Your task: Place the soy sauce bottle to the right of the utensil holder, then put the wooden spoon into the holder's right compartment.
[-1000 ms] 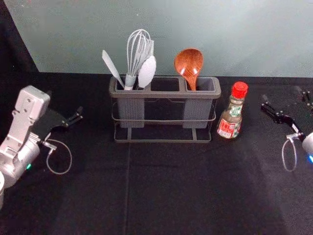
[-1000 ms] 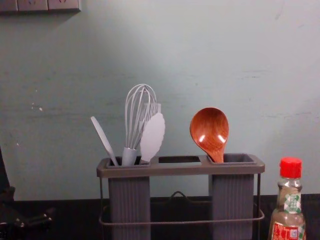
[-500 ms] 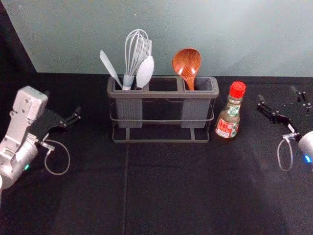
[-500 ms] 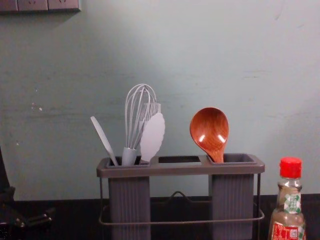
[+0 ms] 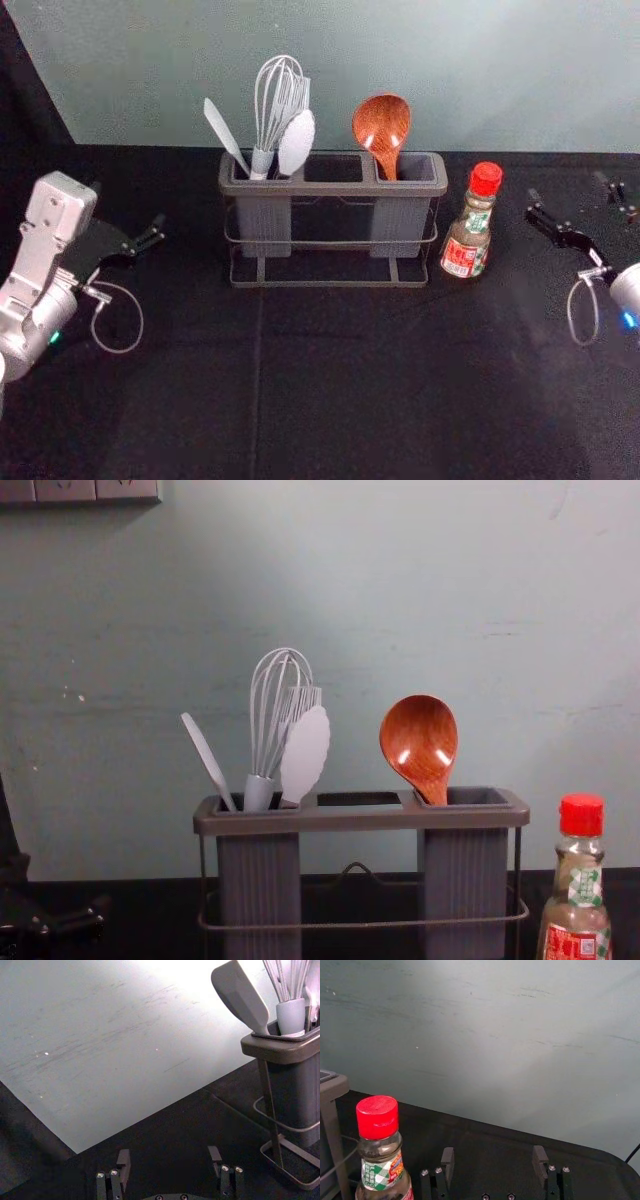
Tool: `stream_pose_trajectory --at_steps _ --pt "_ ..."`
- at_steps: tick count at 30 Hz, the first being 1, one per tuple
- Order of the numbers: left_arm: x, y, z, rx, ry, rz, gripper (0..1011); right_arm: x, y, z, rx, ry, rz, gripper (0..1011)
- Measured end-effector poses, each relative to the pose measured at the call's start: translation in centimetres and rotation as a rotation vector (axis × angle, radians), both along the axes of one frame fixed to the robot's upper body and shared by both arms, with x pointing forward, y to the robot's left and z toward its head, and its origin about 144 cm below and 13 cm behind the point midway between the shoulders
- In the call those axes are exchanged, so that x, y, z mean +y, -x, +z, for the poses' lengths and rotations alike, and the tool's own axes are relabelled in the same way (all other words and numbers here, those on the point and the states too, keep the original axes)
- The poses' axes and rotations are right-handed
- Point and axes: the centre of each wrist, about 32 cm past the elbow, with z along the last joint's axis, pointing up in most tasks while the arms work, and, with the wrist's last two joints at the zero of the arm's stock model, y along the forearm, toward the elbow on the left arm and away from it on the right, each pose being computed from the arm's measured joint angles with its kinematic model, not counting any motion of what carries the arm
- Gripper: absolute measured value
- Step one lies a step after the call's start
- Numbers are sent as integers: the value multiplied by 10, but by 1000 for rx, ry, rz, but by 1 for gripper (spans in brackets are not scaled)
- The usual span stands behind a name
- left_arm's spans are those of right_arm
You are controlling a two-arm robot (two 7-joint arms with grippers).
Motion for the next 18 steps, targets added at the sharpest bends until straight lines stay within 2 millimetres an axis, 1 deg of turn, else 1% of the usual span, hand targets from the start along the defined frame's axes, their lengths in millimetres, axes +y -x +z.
stream_pose_trajectory --at_steps 18 --pt "0 0 0 0 0 0 1011 0 0 0 0 3 -1 1003"
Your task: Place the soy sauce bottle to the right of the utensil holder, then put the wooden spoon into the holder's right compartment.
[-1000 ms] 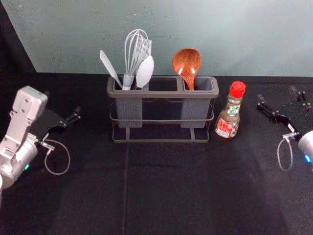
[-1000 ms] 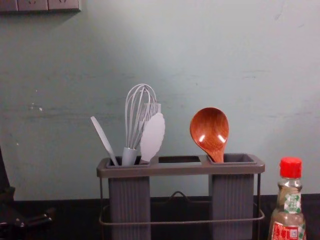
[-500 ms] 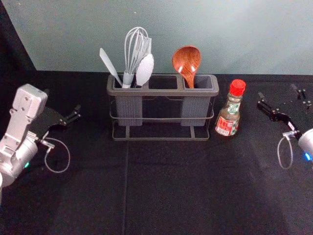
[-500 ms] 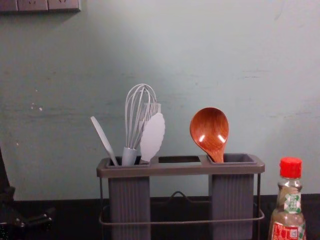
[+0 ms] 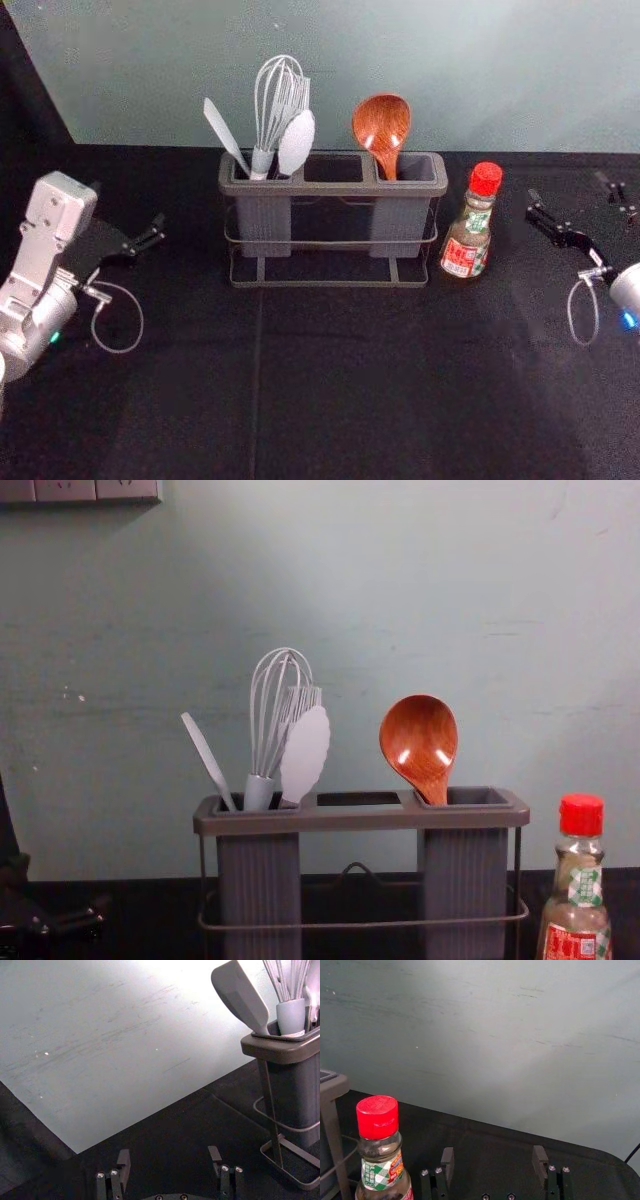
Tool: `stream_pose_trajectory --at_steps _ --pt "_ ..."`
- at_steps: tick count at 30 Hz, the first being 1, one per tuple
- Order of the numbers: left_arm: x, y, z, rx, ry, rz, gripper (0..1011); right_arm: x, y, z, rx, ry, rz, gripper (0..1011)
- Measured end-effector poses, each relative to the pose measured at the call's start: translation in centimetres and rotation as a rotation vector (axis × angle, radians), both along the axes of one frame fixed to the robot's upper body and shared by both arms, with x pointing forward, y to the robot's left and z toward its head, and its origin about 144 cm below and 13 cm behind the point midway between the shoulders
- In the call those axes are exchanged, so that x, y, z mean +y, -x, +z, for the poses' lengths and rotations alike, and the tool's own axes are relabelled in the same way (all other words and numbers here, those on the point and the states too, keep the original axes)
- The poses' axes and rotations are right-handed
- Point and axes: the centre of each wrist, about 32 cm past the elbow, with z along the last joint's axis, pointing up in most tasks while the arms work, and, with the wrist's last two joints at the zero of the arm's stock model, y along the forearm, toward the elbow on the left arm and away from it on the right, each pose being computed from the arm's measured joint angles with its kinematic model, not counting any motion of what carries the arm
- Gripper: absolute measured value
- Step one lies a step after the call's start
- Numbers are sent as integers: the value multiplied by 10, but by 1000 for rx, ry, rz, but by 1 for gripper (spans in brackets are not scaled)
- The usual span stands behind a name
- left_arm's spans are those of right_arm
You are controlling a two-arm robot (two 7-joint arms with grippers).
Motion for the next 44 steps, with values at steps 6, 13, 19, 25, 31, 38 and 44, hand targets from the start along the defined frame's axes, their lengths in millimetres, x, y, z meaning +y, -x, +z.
stream_pose_trajectory --at_steps 6,13,19,25,31,38,44 --pt "0 0 0 0 0 0 1011 0 0 0 0 0 -1 1003" --pt "0 0 0 0 0 0 1011 0 0 0 0 0 -1 1003" --pt "0 0 0 0 0 0 1011 0 0 0 0 0 -1 1003" --pt "0 0 0 0 0 0 1011 0 0 0 0 0 -1 1002" --pt "0 0 0 0 0 0 1011 0 0 0 0 0 -1 1003" --pt "0 0 0 0 0 0 1011 0 0 0 0 0 -1 1002" --pt "0 0 0 0 0 0 1011 0 0 0 0 0 -1 1002"
